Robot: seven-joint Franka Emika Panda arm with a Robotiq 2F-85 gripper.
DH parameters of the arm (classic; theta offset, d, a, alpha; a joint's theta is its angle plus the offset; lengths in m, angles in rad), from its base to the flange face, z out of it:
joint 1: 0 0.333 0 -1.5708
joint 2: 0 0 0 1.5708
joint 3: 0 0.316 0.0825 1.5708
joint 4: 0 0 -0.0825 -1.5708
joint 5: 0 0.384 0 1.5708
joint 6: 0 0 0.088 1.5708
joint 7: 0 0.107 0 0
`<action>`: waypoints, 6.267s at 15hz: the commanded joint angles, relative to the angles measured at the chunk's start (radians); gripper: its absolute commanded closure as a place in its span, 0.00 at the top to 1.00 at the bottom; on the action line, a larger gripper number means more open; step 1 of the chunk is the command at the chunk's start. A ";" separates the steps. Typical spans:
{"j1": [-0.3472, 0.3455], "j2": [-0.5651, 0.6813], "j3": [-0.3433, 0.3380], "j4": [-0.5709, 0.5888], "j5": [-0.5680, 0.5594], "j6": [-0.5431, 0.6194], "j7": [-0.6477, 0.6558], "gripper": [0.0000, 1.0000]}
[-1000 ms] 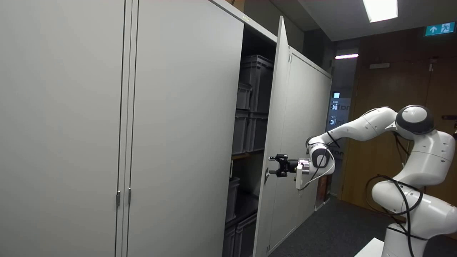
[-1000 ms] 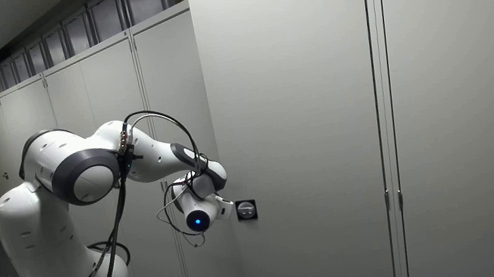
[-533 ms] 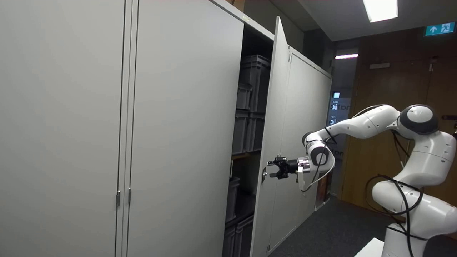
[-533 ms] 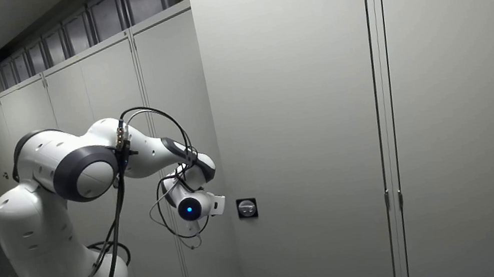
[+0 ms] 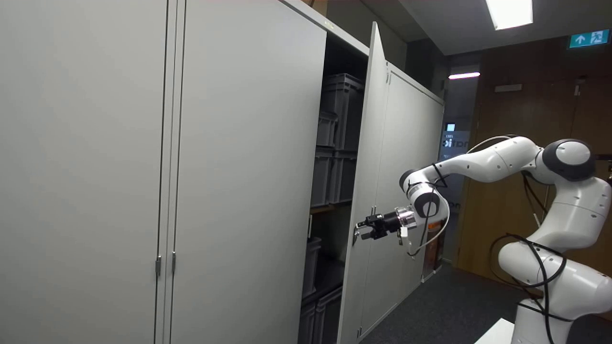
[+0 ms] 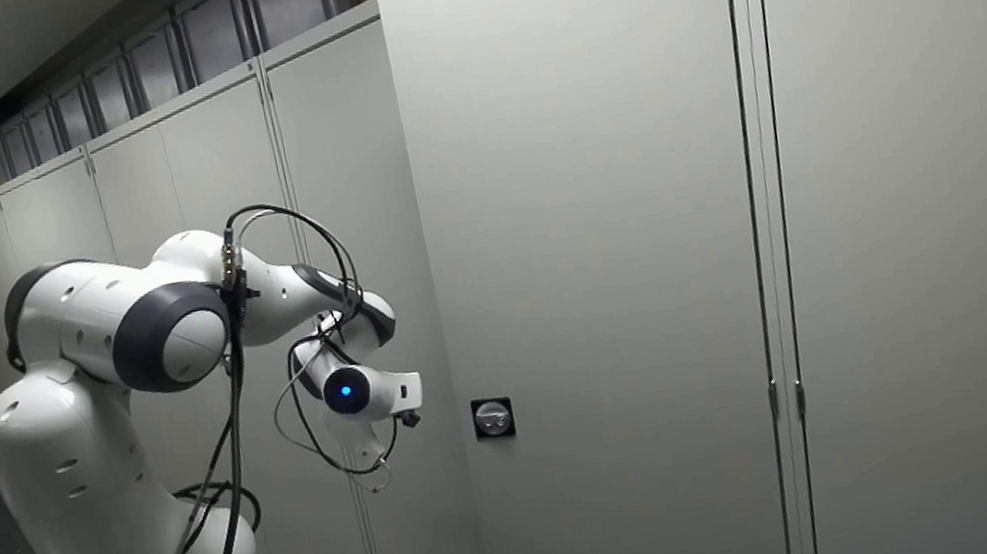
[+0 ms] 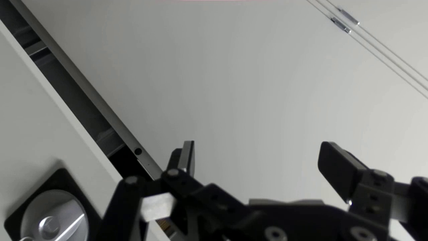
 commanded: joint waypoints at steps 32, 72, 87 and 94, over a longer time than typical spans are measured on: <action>0.098 -0.631 0.243 0.488 -0.073 0.439 0.060 1.00; 0.069 -0.814 0.177 0.597 -0.027 0.516 0.079 1.00; 0.192 -1.141 -0.102 0.718 0.200 0.515 0.052 1.00; 0.241 -1.269 -0.236 0.728 0.327 0.514 0.026 1.00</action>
